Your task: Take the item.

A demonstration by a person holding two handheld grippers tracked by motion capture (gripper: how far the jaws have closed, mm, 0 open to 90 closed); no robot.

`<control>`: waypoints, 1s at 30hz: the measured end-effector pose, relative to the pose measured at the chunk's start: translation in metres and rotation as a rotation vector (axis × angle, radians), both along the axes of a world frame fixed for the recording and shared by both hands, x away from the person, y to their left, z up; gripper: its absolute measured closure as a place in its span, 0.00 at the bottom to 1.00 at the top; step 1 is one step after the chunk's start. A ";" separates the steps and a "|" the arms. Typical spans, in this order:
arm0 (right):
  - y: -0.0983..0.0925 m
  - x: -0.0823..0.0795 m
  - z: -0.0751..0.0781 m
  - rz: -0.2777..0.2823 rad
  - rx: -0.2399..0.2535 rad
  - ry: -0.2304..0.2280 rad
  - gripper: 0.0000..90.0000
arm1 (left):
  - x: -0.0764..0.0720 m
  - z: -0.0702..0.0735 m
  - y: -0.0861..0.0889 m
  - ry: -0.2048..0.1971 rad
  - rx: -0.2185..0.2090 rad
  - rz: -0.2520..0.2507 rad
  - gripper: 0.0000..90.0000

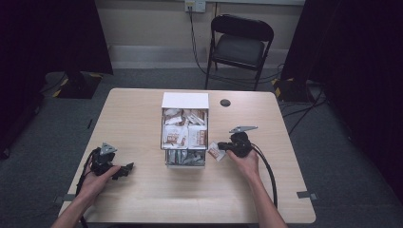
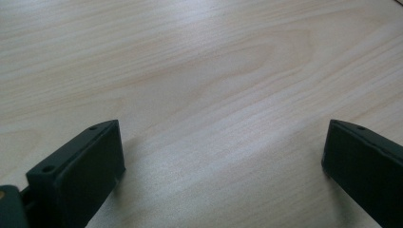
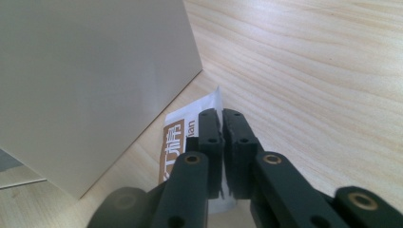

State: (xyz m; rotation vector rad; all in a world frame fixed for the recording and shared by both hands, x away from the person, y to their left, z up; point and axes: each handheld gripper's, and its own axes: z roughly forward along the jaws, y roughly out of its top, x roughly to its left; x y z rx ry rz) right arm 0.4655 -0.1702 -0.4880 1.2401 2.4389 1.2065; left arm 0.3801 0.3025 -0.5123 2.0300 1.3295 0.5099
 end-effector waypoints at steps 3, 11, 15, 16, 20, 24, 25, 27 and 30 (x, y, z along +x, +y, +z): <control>0.001 0.000 -0.001 -0.015 -0.003 -0.001 0.84 | 0.000 0.000 0.000 0.000 0.003 -0.001 0.00; 0.003 0.000 0.000 -0.055 -0.001 -0.016 0.48 | 0.000 0.000 0.000 0.001 0.002 0.000 0.00; 0.000 -0.001 0.004 -0.077 0.007 -0.025 0.34 | 0.000 0.000 0.000 0.000 0.003 -0.001 0.00; 0.000 -0.001 0.004 -0.077 0.007 -0.025 0.34 | 0.000 0.000 0.000 0.000 0.003 -0.001 0.00; -0.005 -0.003 0.010 -0.097 0.017 -0.027 0.26 | 0.000 0.000 0.000 0.000 0.000 0.000 0.00; -0.013 -0.005 0.016 -0.126 0.042 -0.019 0.22 | 0.000 0.000 0.000 0.000 0.000 0.000 0.00; -0.017 -0.007 0.020 -0.136 0.031 -0.021 0.20 | 0.000 0.000 0.000 0.001 0.003 -0.001 0.00; -0.019 -0.008 0.022 -0.140 0.027 -0.021 0.20 | 0.000 0.000 0.000 0.000 0.003 -0.001 0.00; -0.028 -0.013 0.027 -0.162 0.023 -0.023 0.19 | 0.000 0.000 0.000 0.001 0.003 -0.001 0.00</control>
